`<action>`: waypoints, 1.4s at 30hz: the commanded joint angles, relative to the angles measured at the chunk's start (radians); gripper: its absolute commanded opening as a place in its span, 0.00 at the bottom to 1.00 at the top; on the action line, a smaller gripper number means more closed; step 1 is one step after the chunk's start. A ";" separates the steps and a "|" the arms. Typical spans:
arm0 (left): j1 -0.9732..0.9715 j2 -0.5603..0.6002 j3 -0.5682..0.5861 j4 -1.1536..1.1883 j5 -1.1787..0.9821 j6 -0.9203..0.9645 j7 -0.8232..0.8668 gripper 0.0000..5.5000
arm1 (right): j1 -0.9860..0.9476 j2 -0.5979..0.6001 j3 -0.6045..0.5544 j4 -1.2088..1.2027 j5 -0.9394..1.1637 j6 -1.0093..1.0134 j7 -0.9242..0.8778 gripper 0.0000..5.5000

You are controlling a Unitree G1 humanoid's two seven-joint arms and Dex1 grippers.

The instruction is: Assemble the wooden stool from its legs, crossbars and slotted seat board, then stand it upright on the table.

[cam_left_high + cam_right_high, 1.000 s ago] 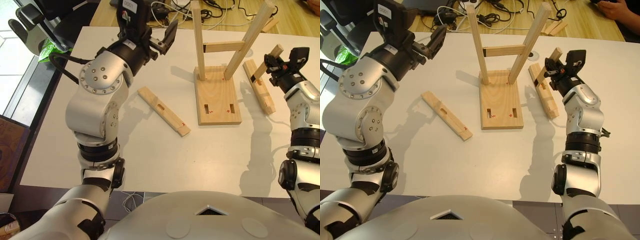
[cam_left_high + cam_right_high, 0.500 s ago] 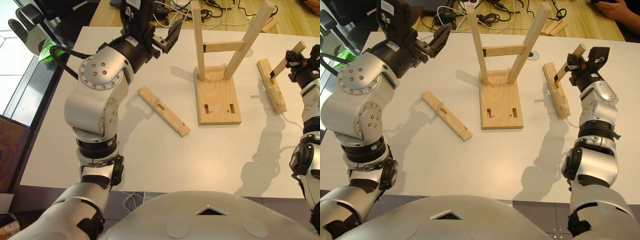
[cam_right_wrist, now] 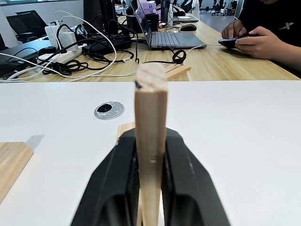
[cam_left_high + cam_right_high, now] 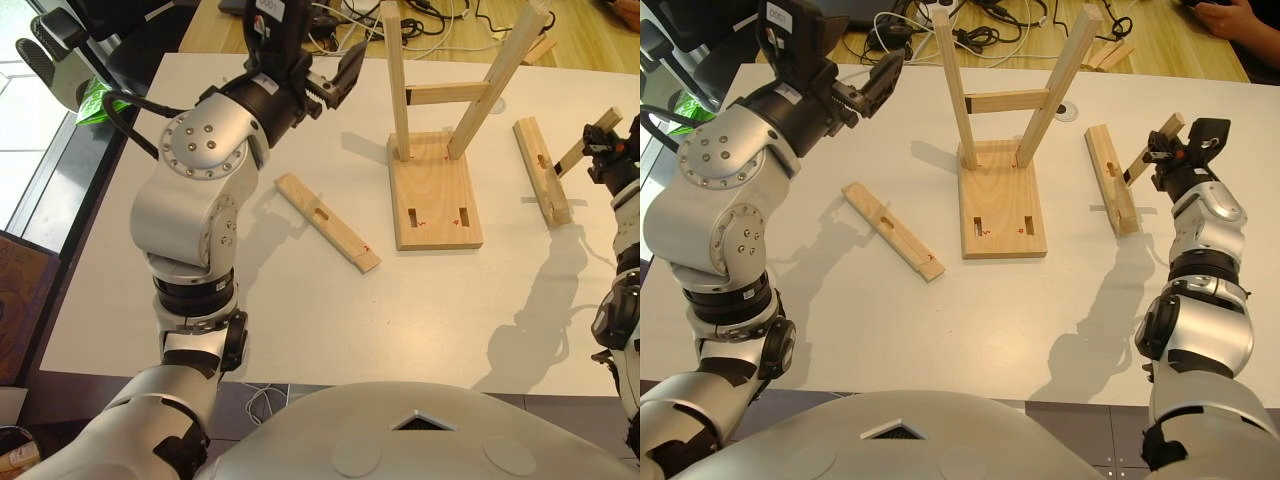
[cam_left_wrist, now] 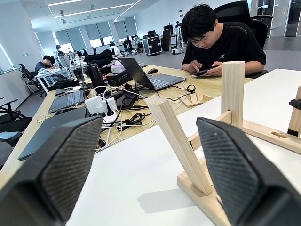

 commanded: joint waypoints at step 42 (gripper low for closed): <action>0.066 -0.029 0.010 -0.097 -0.007 0.043 0.112 0.67 | 0.085 0.071 -0.014 -0.560 0.126 0.292 -0.057 0.07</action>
